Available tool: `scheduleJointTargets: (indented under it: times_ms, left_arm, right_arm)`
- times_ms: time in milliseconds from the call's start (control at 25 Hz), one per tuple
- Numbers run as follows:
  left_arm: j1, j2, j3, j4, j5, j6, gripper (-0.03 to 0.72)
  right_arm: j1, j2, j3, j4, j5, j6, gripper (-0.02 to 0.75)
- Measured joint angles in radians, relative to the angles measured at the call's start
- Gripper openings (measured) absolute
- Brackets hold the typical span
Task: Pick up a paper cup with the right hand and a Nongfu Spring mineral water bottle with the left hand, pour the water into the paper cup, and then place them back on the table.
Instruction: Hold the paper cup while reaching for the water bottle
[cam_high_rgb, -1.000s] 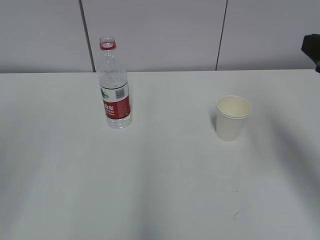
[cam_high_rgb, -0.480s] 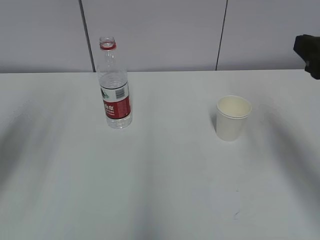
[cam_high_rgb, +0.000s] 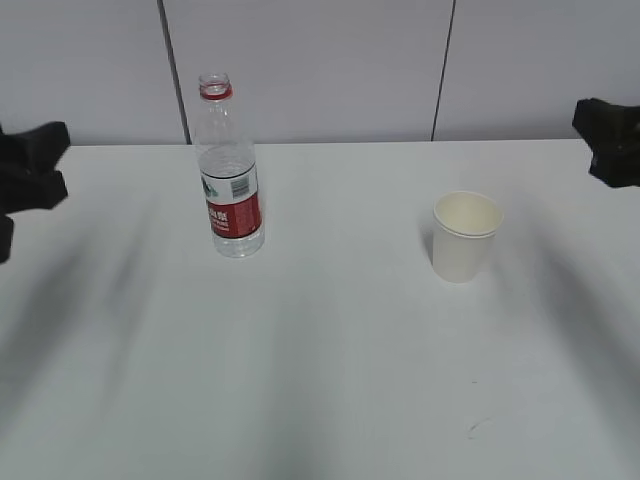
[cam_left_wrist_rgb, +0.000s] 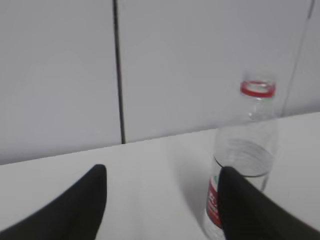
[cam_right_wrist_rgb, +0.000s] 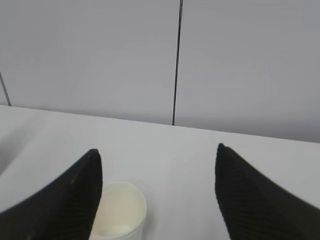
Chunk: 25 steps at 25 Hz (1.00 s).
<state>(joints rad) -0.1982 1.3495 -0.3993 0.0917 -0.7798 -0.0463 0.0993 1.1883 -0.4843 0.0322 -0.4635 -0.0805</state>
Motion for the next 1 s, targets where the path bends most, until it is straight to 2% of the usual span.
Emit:
scheduleJointTargets:
  times_ms: [80,200,400,720,1000]
  left_arm:
    - [-0.001,0.048,0.008,0.068,-0.059,-0.011,0.436]
    - [-0.001,0.109,0.016,0.112,-0.132,-0.013,0.436]
    - [-0.001,0.164,0.016,0.123,-0.221,-0.016,0.436]
    - [-0.001,0.188,0.017,0.123,-0.261,-0.016,0.436]
    - [-0.001,0.188,0.017,0.122,-0.272,-0.016,0.436]
  right_arm:
    - [0.0,0.024,0.043,0.0,-0.056,0.002,0.526]
    - [0.0,0.053,0.119,-0.021,-0.149,0.017,0.526]
    - [0.0,0.111,0.203,-0.055,-0.28,0.031,0.526]
    - [0.0,0.295,0.211,-0.1,-0.414,0.039,0.526]
    - [0.0,0.482,0.211,-0.128,-0.653,0.042,0.526]
